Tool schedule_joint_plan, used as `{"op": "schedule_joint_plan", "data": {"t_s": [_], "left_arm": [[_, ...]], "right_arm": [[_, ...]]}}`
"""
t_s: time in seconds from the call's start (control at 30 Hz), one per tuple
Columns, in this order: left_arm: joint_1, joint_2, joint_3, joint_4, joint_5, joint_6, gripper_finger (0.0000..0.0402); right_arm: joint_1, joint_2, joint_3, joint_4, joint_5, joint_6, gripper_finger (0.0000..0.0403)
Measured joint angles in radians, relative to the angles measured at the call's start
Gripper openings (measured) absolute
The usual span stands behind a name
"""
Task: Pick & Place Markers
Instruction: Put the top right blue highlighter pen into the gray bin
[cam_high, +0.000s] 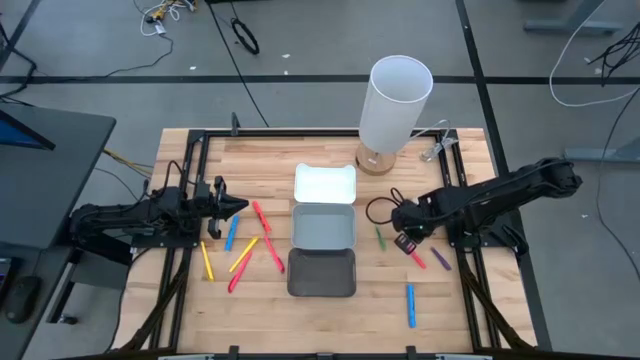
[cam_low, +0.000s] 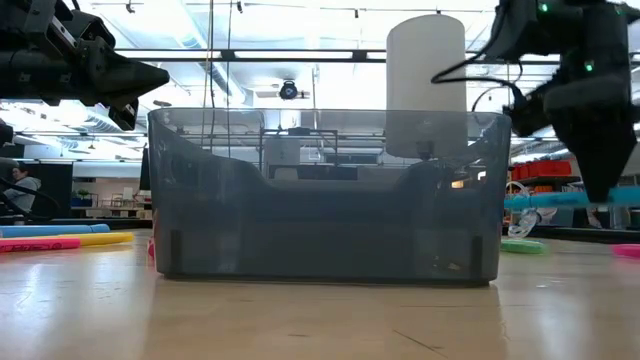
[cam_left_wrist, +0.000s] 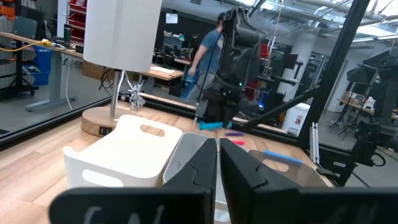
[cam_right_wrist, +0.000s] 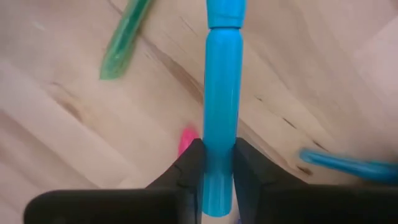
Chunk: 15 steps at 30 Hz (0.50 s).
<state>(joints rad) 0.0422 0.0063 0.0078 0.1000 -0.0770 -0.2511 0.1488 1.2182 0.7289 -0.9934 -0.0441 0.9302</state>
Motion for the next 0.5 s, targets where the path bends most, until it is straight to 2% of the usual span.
{"op": "schedule_joint_plan", "data": {"t_s": [0.5], "left_arm": [[0.0, 0.0, 0.0, 0.0, 0.0, 0.0, 0.0023]], "right_arm": [[-0.046, 0.0, 0.284, -0.282, 0.002, -0.161, 0.0055]]}}
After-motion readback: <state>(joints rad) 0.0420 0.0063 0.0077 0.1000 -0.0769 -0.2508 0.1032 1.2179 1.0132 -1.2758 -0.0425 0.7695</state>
